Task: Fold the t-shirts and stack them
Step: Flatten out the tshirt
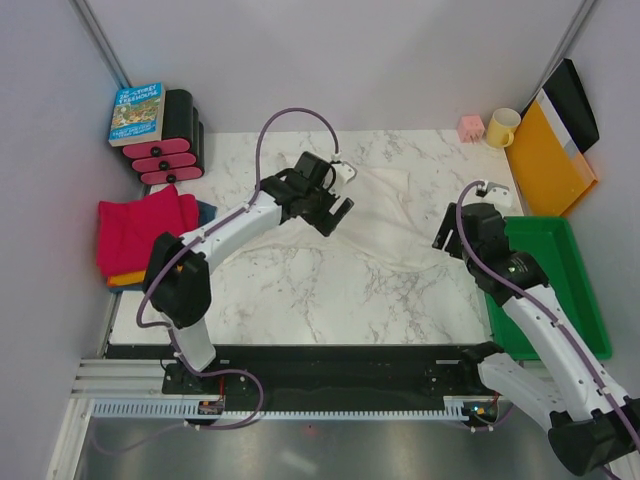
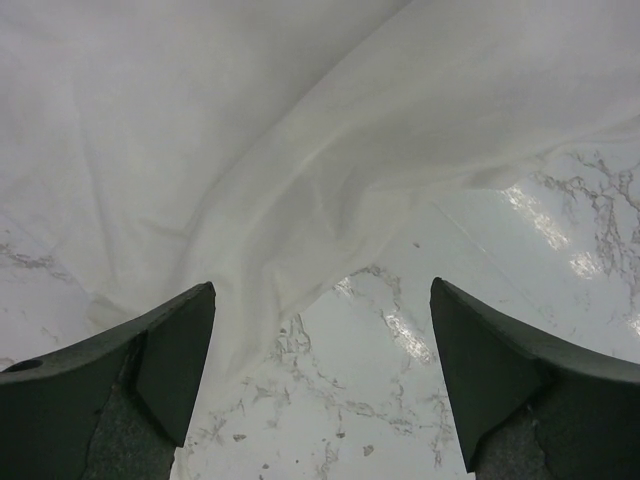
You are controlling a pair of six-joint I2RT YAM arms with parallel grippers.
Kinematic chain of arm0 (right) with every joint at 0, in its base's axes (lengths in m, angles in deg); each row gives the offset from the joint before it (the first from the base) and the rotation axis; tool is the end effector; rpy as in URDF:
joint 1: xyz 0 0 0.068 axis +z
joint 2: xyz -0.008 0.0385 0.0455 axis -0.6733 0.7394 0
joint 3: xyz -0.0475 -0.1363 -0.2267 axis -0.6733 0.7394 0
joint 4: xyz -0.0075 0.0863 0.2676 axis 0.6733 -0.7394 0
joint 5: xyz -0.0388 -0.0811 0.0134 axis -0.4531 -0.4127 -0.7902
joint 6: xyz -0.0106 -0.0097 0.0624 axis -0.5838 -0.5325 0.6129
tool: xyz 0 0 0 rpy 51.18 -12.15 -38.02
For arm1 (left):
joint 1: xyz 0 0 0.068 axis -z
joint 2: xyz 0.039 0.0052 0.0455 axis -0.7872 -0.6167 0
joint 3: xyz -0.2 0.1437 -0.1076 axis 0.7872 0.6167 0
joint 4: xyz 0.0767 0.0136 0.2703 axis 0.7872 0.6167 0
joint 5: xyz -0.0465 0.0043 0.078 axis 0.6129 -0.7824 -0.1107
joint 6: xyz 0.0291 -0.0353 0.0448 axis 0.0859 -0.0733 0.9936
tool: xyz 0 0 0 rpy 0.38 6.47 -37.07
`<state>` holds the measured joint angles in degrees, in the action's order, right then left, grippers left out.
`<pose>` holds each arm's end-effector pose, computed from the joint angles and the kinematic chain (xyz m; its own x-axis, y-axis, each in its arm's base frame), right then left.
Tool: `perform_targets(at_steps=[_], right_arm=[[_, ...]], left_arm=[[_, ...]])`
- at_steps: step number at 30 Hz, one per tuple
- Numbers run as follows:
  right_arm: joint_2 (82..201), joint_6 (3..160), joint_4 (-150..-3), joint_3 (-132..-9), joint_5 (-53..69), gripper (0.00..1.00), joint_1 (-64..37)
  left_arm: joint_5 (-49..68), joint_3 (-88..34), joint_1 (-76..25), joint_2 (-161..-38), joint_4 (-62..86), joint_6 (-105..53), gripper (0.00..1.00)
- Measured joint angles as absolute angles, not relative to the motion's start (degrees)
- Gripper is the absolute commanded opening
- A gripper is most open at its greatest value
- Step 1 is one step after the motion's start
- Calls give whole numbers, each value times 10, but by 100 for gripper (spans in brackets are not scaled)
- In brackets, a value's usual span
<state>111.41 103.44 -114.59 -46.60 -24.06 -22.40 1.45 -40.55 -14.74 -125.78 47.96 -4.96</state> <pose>0.2088 0.0542 0.3086 -0.5001 0.2882 -0.8166 0.2703 0.9478 0.1690 0.3373 -0.2561 0.2602 -0.4942 0.5886 -0.6398 0.7002 0.7057 0.1083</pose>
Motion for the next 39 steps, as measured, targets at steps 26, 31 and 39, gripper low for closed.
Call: perform_targets(at_steps=[26,31,39], right_arm=[[1122,1097,-1174,-437,-275,74,-223],[1121,1102,-1176,-442,-279,74,-223],[1114,1113,-1182,-442,-279,74,-223]], left_arm=[[45,-514,59,-1388,469,-7,91],[49,-534,53,-1452,468,-3,92],[65,-587,54,-1530,466,-1,71]])
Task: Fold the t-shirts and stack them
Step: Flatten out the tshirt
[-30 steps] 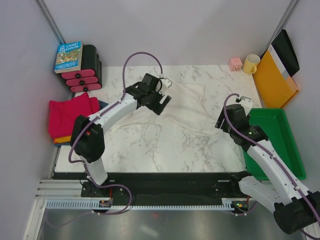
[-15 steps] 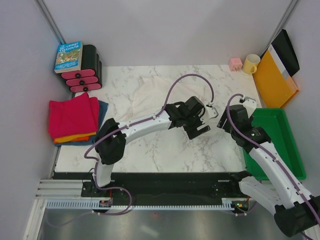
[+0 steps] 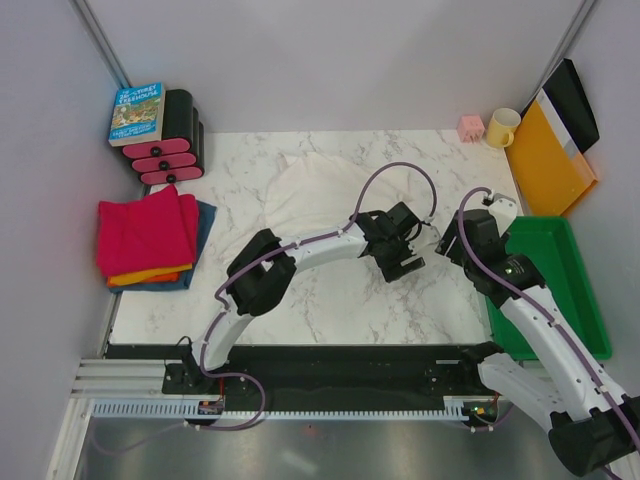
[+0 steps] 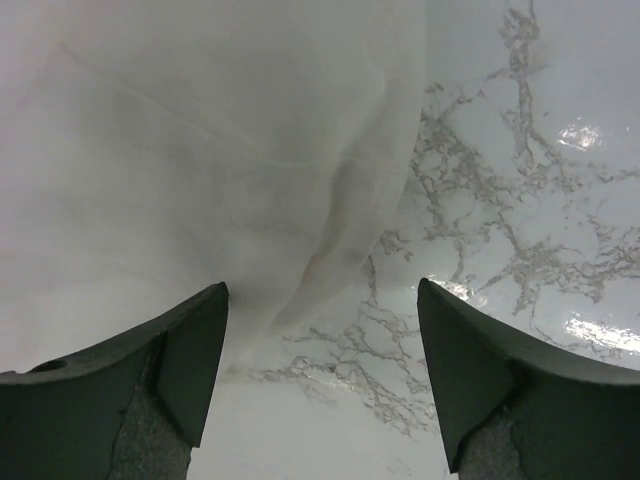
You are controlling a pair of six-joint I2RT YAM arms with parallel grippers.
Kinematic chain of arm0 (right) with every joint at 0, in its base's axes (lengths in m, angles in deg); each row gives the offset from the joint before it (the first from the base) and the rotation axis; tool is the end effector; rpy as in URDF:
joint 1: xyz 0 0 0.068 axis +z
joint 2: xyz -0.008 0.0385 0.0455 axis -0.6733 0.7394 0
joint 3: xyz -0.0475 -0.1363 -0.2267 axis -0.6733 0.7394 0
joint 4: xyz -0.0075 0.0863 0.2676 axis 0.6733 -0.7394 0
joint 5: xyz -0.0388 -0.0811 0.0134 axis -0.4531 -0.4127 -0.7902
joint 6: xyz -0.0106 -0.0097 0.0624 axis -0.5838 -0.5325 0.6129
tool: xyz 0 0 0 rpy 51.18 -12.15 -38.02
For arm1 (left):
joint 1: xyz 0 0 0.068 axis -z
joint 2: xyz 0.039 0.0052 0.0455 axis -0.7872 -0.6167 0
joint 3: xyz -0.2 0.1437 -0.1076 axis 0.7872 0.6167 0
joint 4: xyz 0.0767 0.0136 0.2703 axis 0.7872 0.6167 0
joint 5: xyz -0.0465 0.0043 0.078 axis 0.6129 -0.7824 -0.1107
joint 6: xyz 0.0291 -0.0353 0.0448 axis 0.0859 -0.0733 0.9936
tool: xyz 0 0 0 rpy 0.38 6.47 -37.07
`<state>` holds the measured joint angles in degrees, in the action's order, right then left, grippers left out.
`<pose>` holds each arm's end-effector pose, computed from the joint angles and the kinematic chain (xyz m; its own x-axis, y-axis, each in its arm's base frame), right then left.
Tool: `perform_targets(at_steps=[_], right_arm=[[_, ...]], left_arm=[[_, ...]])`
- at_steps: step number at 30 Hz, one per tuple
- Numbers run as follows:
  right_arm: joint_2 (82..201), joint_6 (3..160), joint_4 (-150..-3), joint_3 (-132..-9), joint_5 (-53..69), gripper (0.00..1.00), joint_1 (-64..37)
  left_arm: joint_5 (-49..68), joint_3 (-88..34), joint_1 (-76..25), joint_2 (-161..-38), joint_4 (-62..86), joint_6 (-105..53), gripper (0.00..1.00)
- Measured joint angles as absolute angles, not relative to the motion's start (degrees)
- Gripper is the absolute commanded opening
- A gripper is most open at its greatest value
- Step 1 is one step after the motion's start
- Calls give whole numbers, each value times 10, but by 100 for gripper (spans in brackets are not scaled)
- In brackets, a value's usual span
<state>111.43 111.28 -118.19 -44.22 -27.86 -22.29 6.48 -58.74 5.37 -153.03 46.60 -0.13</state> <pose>0.2036 0.0496 0.2889 -0.5047 0.3789 -0.7757 0.3991 0.8991 0.1796 0.2747 -0.4362 0.1562 -0.2213 0.8102 -0.5428 0.9512 0.3020 0.0630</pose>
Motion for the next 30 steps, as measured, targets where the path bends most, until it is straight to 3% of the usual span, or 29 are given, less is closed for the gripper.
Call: perform_targets(at_steps=[2,5,6,8,18,30], right_arm=[[1111,1114,-1185,-442,-279,74,-223],[1109,1114,-1188,-442,-278,74,-223],[1109,1114,-1188,-442,-278,73,-223],[1109,1114,-1188,-441,-277,73,-223],[1111,1114,-1167,-426,-255,73,-223],[1109,1121,-1123,-375,-217,73,-223]], left_arm=[[66,-598,54,-1536,464,-1,64],[68,-601,54,-1537,462,-1,46],[69,-601,53,-1537,461,-1,25],[70,-601,51,-1541,459,2,2],[68,-522,16,-1507,441,-1,2],[41,-346,-203,-1190,458,2,2]])
